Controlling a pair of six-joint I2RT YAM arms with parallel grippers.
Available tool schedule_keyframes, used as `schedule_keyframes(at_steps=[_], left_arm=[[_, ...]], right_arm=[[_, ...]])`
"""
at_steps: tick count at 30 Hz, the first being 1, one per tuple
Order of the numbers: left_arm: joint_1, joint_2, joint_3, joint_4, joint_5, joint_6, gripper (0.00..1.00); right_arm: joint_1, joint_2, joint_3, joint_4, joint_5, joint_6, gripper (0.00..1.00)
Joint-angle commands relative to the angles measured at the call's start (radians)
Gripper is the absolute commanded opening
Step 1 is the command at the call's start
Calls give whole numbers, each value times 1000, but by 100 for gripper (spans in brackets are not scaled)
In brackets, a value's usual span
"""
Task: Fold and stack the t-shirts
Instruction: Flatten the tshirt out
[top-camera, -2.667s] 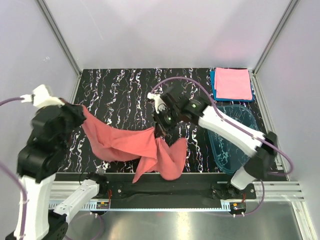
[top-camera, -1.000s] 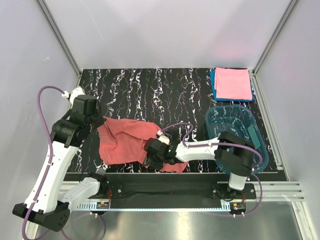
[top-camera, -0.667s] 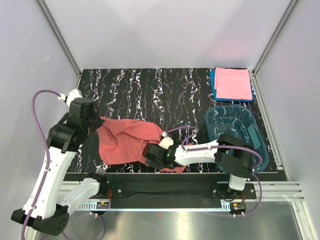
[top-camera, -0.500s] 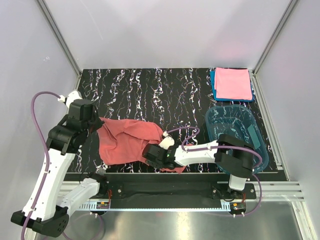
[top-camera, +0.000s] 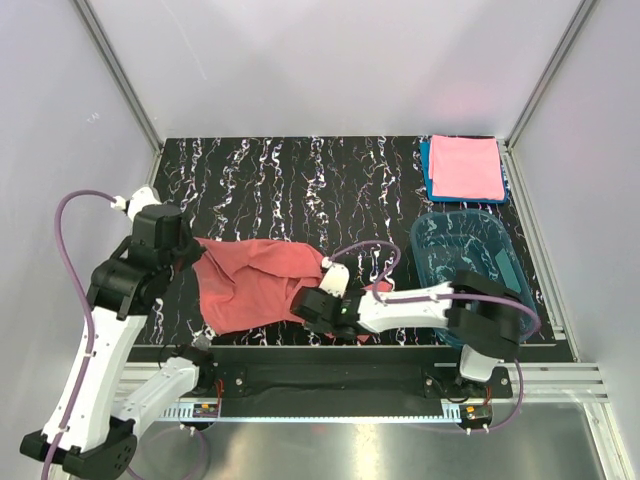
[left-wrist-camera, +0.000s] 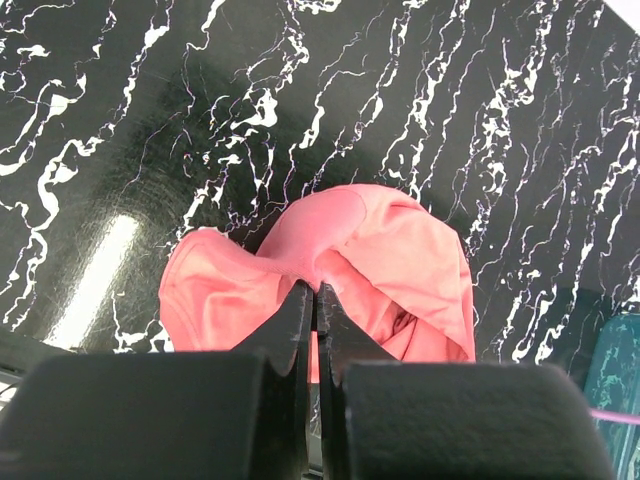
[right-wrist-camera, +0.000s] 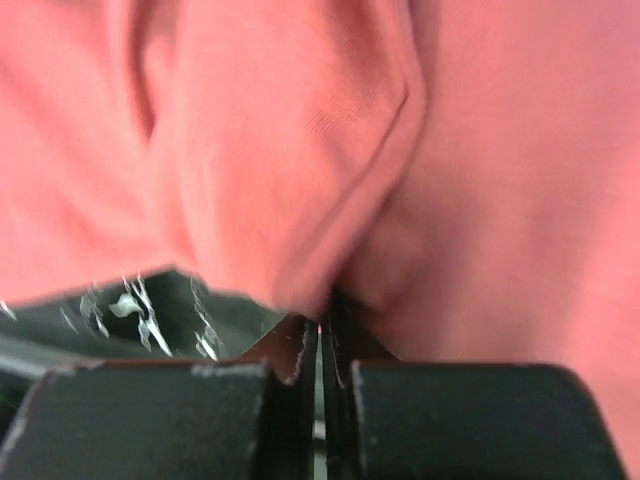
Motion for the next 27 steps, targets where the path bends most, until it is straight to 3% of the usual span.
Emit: schedule_keyframes(at_steps=[1,4,8,12,14,22,27], left_arm=[[2,-47,7,20,13,-2,0],[2,-80,19,23,17,-2,0],[2,-90,76,18,-9,-9,0],[2,-83,143,24,-85,-36,0],[2,-83,165,69,-107,-49,0],[4,98,375,90,-288,-238,0],[44,280,484,216,-303,-198,0]], right_arm=[[6,-196,-6,-89,104,-316,0],[6,-375,-38,-140,98,-462,0],[5,-614,-67,-275,121,-538,0],[2,-822,-50,-457,336,-508,0],[-44,-862,-47,-468,389,-590,0],[-478,-747,152,-335,304,-1042,0],[-716,-529,333,-202,190,-1221,0]])
